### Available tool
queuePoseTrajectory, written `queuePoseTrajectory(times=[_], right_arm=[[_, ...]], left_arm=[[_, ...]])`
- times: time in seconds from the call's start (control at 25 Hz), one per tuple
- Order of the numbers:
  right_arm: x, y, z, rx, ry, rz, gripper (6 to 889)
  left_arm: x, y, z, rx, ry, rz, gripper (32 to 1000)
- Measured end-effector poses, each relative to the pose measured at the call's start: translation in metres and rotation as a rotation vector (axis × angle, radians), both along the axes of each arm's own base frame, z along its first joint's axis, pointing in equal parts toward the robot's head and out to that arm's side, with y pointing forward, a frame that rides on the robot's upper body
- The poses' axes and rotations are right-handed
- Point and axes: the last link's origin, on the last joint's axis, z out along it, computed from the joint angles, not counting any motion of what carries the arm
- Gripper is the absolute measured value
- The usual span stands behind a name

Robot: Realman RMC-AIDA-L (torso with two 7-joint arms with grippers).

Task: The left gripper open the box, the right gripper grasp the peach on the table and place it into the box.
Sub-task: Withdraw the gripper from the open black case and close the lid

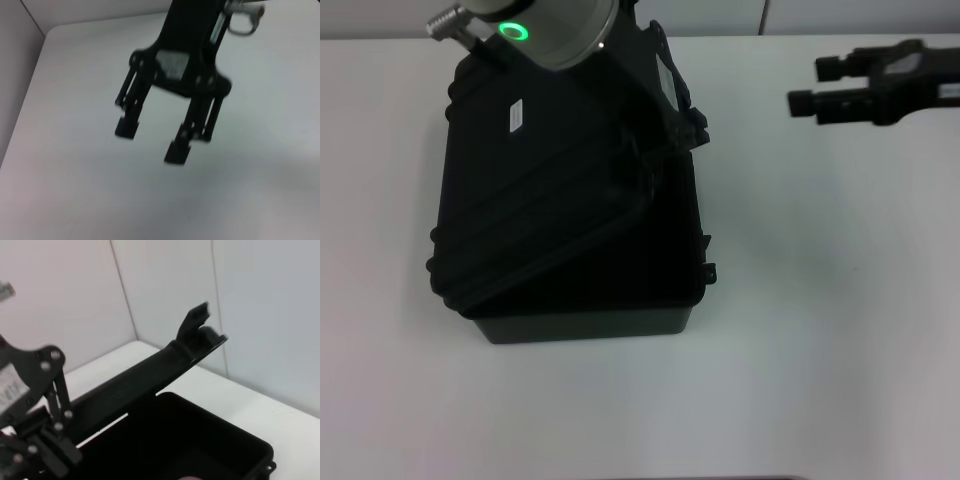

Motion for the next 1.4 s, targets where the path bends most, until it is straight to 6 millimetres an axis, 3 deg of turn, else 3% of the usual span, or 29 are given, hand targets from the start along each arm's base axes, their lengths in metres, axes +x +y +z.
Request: queuePoseTrajectory(times=[0.48,0.96,1.4], right_arm=[[-0.001,-0.022,0.052,0.08,-0.033,0.005,727],[0.004,-0.028,0.057,0.079,-0.087,-0.006,731],[0.005,-0.029,0.059,0.091,-0.096,-0.011,828]], left_arm=[[-0.001,0.001,0.0,-0.001,0.001,0.007,98],[-0.001,0.001,-0.001,-0.001,0.0,0.007,99],[0.0,0.001,0.0,0.005,-0.008,0.011,100]])
